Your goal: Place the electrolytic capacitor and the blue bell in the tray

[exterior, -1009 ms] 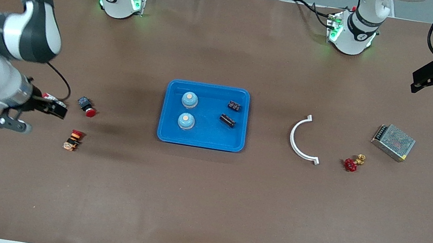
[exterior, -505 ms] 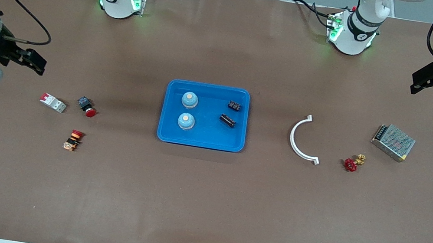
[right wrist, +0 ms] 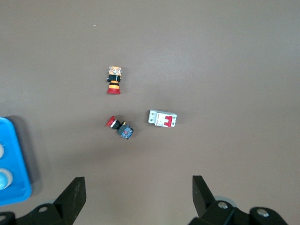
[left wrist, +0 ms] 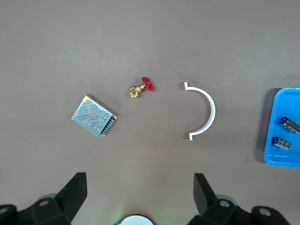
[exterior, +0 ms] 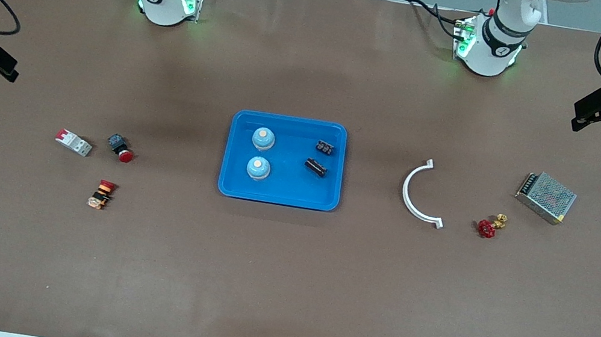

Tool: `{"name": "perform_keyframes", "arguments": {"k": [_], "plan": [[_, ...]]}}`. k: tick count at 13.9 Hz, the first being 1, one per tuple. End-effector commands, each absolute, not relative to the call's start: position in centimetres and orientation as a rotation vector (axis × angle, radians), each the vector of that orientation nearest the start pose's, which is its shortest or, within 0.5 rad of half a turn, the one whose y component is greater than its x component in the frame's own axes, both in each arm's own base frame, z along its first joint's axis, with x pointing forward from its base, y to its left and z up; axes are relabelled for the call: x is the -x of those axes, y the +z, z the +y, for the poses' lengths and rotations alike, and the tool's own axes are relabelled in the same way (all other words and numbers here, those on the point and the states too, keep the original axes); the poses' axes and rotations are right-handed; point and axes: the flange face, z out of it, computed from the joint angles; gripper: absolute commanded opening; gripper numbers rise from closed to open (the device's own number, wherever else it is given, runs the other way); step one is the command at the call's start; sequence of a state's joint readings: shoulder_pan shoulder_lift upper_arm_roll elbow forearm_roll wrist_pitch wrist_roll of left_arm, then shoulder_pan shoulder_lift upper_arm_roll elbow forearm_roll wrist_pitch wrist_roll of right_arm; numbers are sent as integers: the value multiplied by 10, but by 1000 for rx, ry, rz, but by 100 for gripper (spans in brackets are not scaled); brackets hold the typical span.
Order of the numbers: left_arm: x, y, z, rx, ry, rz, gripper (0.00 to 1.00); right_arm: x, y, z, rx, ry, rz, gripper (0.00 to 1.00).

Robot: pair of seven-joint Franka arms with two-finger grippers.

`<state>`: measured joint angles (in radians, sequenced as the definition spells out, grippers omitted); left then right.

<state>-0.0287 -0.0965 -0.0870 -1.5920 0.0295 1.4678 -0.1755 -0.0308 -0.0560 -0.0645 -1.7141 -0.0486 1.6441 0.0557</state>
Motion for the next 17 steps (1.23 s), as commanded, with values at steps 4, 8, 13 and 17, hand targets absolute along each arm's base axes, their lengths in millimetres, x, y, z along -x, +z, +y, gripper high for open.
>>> {"name": "perform_keyframes", "arguments": {"k": [4, 8, 13, 17], "plan": [[-505, 665, -56, 3082, 0, -93, 100, -531, 612, -72, 3150, 24, 192, 100], [-504, 664, -58, 3080, 9, -79, 100, -529, 616, -71, 3150, 12, 189, 100], [-505, 663, -55, 3064, 13, -76, 100, -523, 625, -65, 3145, -10, 199, 100], [-506, 665, -54, 3063, 3, -79, 100, -515, 618, -50, 3041, -7, 202, 100]]}}
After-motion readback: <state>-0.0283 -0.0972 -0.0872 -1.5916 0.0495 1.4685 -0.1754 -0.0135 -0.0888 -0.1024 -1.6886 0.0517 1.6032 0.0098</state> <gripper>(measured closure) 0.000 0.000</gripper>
